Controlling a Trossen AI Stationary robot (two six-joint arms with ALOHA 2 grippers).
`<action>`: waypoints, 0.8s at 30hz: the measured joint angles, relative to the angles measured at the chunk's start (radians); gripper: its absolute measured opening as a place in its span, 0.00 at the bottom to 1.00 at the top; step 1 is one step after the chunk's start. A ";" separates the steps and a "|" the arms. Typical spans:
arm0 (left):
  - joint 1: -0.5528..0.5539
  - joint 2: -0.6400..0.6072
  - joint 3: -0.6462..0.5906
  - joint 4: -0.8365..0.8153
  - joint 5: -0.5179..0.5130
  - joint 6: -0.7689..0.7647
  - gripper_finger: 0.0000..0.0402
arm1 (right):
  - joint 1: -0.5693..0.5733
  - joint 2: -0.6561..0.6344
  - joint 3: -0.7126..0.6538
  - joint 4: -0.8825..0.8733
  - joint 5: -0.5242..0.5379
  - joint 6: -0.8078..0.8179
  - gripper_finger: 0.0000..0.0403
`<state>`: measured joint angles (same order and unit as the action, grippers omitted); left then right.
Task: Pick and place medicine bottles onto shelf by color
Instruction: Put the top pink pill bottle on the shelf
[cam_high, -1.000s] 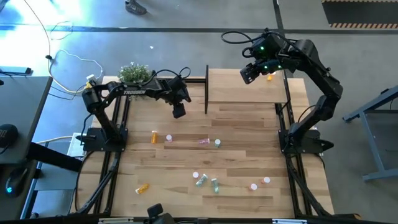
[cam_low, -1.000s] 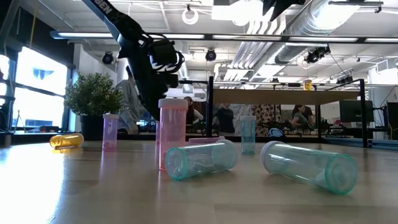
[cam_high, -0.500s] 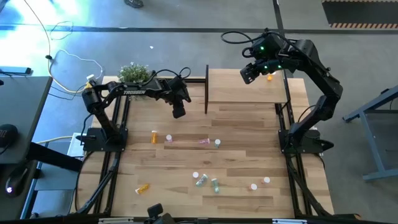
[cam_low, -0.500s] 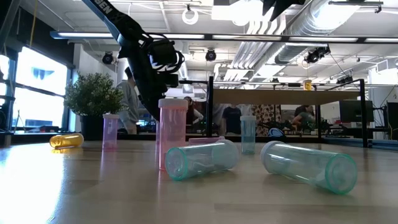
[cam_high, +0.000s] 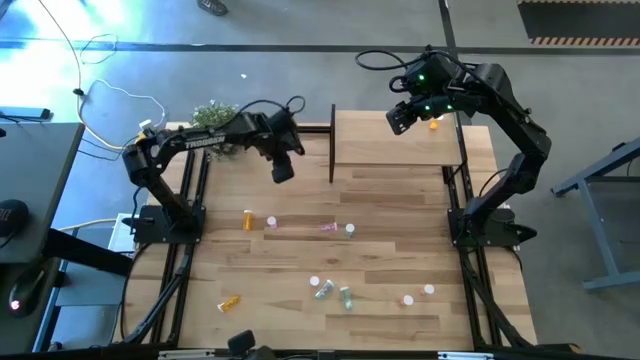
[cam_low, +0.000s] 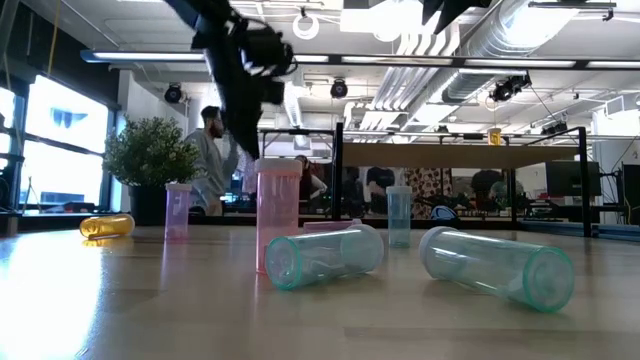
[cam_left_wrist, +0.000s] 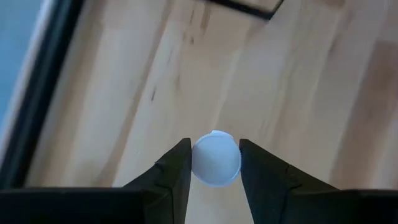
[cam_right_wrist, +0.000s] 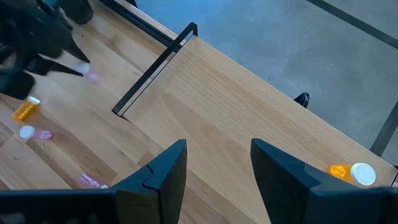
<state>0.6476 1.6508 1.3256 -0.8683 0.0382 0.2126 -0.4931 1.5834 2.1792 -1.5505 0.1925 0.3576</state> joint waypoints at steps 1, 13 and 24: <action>0.000 0.000 0.045 -0.033 -0.001 0.000 0.28 | 0.000 0.000 0.000 0.000 0.000 0.000 0.42; 0.000 0.013 0.480 -0.070 -0.020 -0.018 0.28 | 0.000 0.000 0.000 0.009 0.072 0.007 0.42; 0.014 0.103 0.677 0.078 -0.012 -0.016 0.28 | 0.000 0.000 0.000 0.045 0.094 0.002 0.42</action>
<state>0.6619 1.7539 2.0024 -0.7907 0.0264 0.1964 -0.4934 1.5837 2.1792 -1.5054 0.2863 0.3599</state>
